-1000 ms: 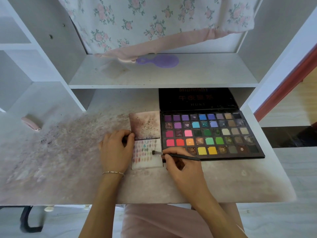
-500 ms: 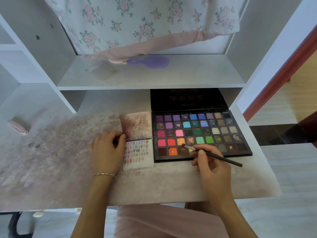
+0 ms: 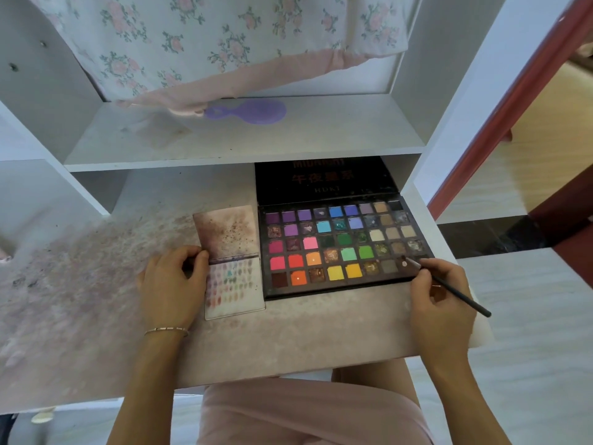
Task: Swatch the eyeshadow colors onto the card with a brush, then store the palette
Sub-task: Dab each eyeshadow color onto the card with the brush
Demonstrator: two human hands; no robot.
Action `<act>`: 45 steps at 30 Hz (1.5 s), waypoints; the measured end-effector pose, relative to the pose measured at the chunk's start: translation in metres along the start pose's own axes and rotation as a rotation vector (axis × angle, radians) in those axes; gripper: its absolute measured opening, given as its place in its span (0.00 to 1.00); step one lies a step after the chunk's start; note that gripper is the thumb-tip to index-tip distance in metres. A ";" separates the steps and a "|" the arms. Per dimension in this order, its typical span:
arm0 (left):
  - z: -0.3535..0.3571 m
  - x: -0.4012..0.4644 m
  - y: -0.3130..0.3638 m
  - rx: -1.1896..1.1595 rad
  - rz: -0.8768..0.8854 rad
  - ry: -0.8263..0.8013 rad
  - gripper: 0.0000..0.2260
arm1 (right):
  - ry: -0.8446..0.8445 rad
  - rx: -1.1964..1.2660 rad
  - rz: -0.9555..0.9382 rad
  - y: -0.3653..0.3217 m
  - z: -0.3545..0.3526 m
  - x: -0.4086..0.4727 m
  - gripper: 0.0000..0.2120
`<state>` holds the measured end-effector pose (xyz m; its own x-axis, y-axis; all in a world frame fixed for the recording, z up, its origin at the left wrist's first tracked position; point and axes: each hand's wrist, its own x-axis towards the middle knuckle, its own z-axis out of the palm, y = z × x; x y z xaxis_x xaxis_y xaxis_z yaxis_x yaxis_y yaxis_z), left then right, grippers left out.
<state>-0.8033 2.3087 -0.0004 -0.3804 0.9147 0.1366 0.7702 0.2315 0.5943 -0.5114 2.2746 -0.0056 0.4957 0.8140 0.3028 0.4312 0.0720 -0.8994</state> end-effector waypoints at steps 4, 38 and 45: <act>-0.001 0.000 0.000 -0.004 -0.005 -0.001 0.08 | 0.009 -0.068 0.026 0.003 0.000 0.000 0.06; -0.002 0.000 0.000 0.000 -0.007 -0.004 0.08 | -0.247 0.108 -0.065 -0.020 0.012 -0.015 0.09; -0.003 0.000 0.000 -0.005 -0.003 -0.017 0.08 | -0.566 0.252 -0.031 -0.040 0.048 -0.041 0.08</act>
<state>-0.8047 2.3078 0.0022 -0.3738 0.9196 0.1210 0.7667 0.2329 0.5983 -0.5851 2.2661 0.0026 -0.0207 0.9838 0.1779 0.2131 0.1782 -0.9607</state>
